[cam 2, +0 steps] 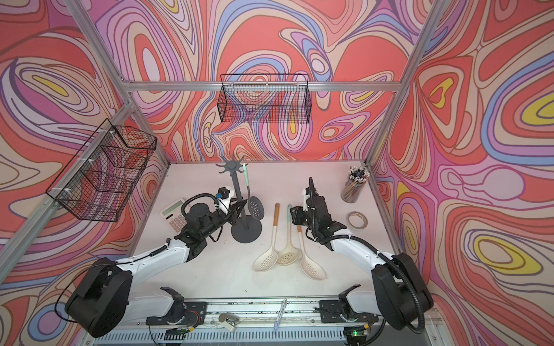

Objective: Hang the skimmer on the kitchen utensil rack
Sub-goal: Adjust the rack at the center of the board.

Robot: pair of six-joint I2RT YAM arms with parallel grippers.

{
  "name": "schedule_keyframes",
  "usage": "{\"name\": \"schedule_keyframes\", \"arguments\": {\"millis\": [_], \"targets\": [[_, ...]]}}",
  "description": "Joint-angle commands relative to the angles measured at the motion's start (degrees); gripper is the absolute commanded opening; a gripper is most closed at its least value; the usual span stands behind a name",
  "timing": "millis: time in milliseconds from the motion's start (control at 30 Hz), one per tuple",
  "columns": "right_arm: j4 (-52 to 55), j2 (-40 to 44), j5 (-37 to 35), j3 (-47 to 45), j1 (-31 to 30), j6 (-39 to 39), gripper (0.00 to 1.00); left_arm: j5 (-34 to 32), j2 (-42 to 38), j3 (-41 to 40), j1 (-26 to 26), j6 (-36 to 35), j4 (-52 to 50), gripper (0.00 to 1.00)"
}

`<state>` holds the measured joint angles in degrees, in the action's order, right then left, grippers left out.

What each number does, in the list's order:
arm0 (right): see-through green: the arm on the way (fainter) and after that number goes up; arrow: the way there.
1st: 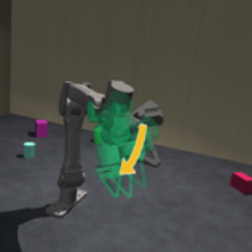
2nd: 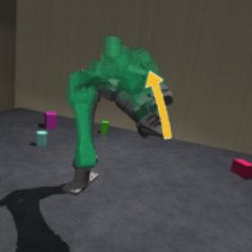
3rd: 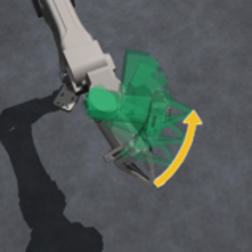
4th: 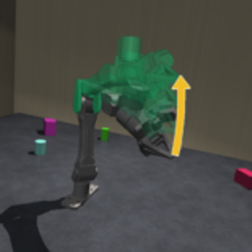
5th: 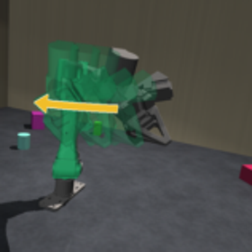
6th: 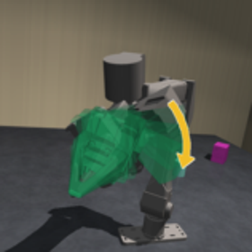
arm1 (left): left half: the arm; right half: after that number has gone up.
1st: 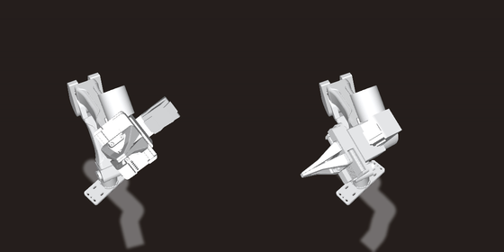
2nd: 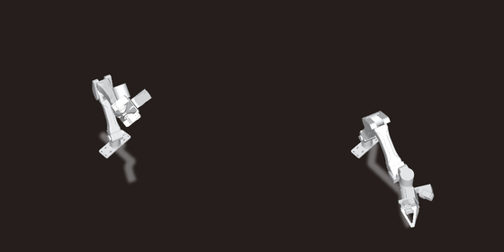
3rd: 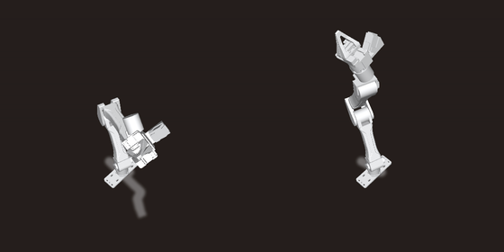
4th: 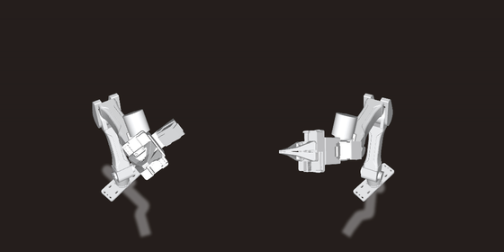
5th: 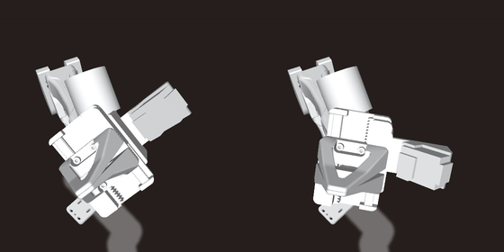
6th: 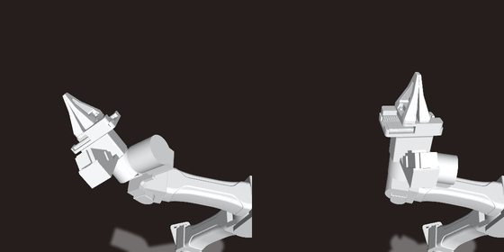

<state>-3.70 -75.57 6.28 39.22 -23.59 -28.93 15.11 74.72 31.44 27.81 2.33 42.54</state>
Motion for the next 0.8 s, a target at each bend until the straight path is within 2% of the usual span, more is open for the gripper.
{"name": "schedule_keyframes", "arguments": {"millis": [0, 233, 433, 767], "targets": [[-0.87, -0.46, 0.05, -0.45, 0.49, -0.66, 0.3, -0.18, 1.09, 0.99, 0.22, 0.71, 2.87, 0.13], [-0.93, -0.87, -0.66, -0.9, 1.13, -0.69, 0.29, 0.09, 1.31, 1.08, 0.26, 1.04, 3.42, 0.0], [1.31, -1.04, -0.92, 0.51, 1.48, 0.3, 0.28, -1.54, 0.52, 0.81, 0.31, 1.61, 4.1, 0.0], [20.37, -2.96, 2.18, 10.52, 3.03, 6.74, 0.35, -12.54, 1.35, -0.36, 2.93, 1.63, 10.74, 0.0]]}}
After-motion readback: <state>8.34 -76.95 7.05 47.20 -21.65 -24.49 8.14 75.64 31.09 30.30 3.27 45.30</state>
